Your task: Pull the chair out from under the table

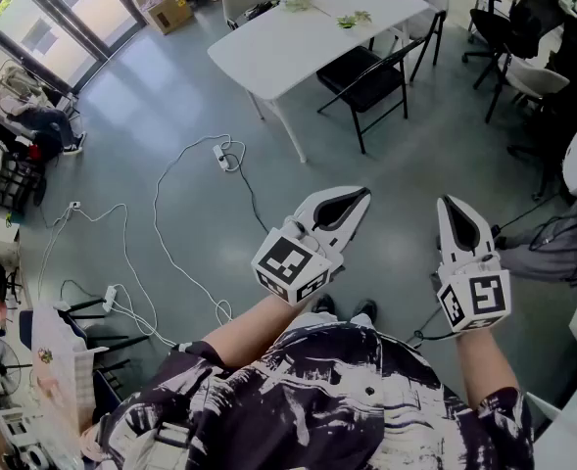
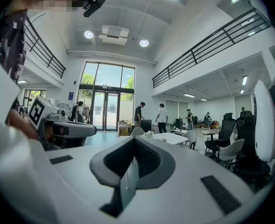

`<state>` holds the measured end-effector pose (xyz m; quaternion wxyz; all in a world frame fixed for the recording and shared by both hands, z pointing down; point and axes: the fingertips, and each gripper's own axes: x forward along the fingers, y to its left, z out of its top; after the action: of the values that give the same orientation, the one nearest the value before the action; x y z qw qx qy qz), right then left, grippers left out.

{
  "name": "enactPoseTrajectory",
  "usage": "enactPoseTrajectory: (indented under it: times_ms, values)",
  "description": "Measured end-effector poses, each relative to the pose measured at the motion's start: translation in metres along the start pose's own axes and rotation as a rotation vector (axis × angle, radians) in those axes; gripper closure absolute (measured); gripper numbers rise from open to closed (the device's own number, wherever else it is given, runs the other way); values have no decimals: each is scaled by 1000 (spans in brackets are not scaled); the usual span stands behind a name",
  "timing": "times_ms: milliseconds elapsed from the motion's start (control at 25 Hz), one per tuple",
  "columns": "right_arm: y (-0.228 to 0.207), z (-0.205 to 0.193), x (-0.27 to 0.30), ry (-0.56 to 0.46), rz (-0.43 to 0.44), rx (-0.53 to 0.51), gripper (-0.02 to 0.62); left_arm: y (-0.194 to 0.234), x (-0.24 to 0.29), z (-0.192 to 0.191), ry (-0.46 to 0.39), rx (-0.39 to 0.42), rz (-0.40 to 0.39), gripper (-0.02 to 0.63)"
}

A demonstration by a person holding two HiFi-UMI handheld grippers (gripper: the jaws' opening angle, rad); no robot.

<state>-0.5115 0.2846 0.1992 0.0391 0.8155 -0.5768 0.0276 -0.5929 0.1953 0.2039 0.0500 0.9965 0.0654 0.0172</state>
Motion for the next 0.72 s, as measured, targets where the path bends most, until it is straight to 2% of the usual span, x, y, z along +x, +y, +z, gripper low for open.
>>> enactPoseTrajectory:
  times_ms: [520, 600, 680, 720]
  values:
    - [0, -3, -2, 2, 8, 1, 597, -3, 1, -2, -2, -9, -2, 601]
    - [2, -1, -3, -18, 17, 12, 595, -6, 0, -2, -7, -10, -19, 601]
    - [6, 5, -2, -68, 68, 39, 594, -12, 2, -1, -24, -11, -63, 600]
    - [10, 10, 0, -102, 108, 49, 455, -13, 4, 1, -38, -10, -84, 583]
